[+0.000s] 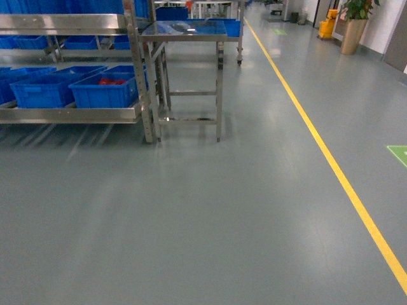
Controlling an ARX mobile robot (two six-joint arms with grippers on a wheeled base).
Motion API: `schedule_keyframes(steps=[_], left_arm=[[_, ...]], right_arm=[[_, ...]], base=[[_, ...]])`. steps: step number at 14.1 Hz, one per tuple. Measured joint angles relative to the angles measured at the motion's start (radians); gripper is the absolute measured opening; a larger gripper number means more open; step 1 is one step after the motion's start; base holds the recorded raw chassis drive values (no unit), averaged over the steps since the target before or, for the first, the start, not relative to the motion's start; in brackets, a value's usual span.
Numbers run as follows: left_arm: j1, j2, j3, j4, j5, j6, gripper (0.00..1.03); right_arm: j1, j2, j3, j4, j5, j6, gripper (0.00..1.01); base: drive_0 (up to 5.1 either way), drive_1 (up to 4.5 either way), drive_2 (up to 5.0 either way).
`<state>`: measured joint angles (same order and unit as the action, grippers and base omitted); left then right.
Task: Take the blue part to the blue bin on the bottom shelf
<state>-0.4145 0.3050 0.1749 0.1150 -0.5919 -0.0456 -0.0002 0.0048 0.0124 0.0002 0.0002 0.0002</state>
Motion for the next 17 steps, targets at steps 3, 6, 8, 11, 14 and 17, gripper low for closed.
schedule_keyframes(steps=[3, 6, 8, 11, 14, 17], left_arm=[[0.000, 0.000, 0.000, 0.000, 0.000, 0.000, 0.43], [0.000, -0.003, 0.000, 0.002, 0.000, 0.000, 0.43], [0.000, -0.003, 0.000, 0.002, 0.000, 0.000, 0.43], [0.000, -0.003, 0.000, 0.004, 0.000, 0.000, 0.43], [0.000, -0.002, 0.000, -0.001, 0.000, 0.000, 0.43], [0.000, -0.002, 0.000, 0.001, 0.000, 0.000, 0.43]], right_arm=[[0.000, 0.000, 0.000, -0.004, 0.000, 0.000, 0.98], [0.000, 0.000, 0.000, -0.002, 0.000, 0.000, 0.98], [0.000, 0.000, 0.000, -0.004, 0.000, 0.000, 0.98], [0.000, 0.000, 0.000, -0.003, 0.000, 0.000, 0.98], [0.000, 0.000, 0.000, -0.005, 0.000, 0.000, 0.98], [0.000, 0.000, 0.000, -0.005, 0.000, 0.000, 0.98]], base=[[-0.5, 2.42, -3.3], [0.1, 4.38, -4.3], [0.1, 4.38, -4.3], [0.1, 4.38, -4.3], [-0.1, 4.26, -4.4], [-0.1, 4.26, -4.4]])
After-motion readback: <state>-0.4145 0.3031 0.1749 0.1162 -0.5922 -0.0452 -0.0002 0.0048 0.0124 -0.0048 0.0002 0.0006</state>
